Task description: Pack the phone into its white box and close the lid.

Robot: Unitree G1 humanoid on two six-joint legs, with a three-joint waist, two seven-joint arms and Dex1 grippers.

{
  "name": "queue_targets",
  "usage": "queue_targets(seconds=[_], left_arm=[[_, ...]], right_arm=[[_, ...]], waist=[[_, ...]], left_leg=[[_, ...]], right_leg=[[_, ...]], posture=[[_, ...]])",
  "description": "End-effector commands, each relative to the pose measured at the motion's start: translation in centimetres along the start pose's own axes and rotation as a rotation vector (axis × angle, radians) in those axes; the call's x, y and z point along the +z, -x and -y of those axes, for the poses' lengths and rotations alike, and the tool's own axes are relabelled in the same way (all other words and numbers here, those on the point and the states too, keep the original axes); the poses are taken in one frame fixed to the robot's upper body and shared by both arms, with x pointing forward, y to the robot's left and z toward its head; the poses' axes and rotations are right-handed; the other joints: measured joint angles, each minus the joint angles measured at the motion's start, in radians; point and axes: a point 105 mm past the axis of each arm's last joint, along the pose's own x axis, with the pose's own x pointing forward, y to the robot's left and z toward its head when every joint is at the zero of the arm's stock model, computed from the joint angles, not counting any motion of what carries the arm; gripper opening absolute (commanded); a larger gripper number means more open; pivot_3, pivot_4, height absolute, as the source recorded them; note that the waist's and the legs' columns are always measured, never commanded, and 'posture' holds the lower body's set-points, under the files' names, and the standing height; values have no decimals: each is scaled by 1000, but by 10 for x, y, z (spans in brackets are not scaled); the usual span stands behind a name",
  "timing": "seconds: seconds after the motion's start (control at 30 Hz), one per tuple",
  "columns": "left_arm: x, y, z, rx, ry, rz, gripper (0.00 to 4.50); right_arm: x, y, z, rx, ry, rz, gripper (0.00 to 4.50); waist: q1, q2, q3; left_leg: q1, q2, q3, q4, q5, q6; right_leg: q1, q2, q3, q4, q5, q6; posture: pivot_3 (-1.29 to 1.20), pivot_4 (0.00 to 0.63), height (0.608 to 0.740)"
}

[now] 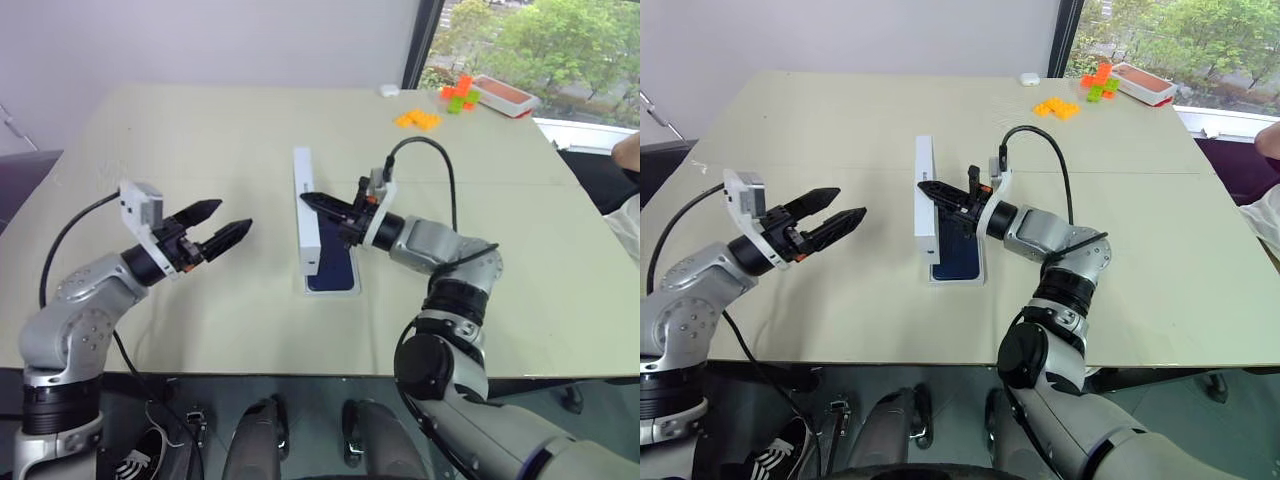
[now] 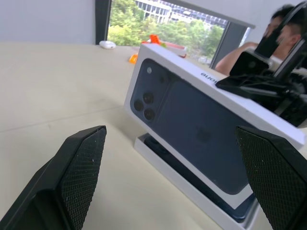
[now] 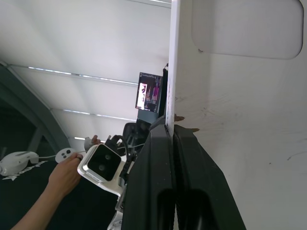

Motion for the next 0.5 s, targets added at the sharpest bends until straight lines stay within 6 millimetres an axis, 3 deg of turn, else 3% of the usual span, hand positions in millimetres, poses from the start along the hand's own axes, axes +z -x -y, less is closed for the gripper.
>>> queue_targets(seconds=[0.03, 0.5], left_arm=[[7, 0, -1, 12, -36, 26, 4500], [2, -5, 3, -5, -14, 19, 4500]], right_arm=[[-33, -19, -2, 98, -92, -39, 102], [-40, -15, 3, 96, -145, -65, 102]], waist=[[0, 0, 0], [0, 0, 0]], left_leg=[[0, 0, 0, 0, 0, 0], [0, 0, 0, 0, 0, 0]], right_leg=[[0, 0, 0, 0, 0, 0], [0, 0, 0, -1, 0, 0]], posture=[[0, 150, 740], [0, 150, 740]])
